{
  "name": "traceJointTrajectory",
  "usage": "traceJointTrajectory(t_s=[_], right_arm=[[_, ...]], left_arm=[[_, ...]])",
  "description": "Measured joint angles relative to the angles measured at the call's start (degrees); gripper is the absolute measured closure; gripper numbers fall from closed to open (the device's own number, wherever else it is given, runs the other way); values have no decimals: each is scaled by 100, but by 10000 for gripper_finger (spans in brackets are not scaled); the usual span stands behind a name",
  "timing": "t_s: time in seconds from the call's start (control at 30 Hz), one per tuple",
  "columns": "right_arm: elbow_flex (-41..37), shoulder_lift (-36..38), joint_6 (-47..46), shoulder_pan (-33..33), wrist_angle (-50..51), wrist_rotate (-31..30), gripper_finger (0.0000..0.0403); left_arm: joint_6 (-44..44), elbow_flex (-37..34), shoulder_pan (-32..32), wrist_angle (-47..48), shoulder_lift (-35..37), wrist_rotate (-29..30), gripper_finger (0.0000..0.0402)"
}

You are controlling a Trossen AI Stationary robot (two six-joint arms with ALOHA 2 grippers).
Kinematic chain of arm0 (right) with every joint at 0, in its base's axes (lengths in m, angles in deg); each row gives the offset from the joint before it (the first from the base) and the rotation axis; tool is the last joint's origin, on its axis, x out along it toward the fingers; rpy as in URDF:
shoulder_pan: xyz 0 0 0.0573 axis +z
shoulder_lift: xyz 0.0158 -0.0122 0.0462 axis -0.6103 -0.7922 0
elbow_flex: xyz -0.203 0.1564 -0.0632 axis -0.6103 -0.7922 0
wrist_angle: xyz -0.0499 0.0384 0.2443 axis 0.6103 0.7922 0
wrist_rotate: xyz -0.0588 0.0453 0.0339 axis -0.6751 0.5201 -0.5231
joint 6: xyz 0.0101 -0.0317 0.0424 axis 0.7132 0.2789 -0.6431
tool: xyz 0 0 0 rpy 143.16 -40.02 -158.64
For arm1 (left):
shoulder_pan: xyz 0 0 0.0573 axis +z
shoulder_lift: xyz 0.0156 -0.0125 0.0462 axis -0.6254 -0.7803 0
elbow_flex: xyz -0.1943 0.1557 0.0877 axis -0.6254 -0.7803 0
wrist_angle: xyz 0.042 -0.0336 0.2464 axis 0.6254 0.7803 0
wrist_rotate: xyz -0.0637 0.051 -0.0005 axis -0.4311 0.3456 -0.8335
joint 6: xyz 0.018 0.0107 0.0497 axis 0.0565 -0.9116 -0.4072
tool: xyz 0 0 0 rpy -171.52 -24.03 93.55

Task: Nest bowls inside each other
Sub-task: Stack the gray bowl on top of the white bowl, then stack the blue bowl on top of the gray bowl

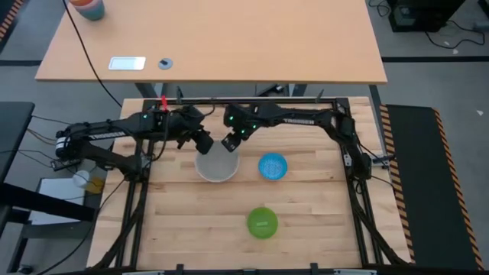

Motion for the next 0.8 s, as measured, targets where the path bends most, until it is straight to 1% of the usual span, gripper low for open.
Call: traceJointTrajectory(t_s=[0.07, 0.13, 0.27, 0.47, 0.57, 0.67, 0.8], right_arm=[[4, 55, 98, -94, 144, -227, 263], [-3, 72, 144, -171, 294, -383, 264], [-3, 114, 261, -248, 654, -533, 264], [-113, 114, 815, -245, 1789, -1038, 264], [-240, 114, 992, -245, 2246, -1257, 264], [-422, 114, 1113, -250, 2458, -1285, 264], [-762, 114, 1110, -256, 2612, -1282, 264]], left_arm=[[81, 13, -43, -30, -76, -17, 228], [111, 3, -75, 139, -129, -30, 228], [142, 6, -204, 160, -212, -38, 228], [164, 4, -402, 296, -283, -42, 228], [170, 7, -474, 393, -273, -230, 228], [300, 7, -568, 525, -277, -306, 228], [374, 3, -699, 1109, -274, -306, 228]])
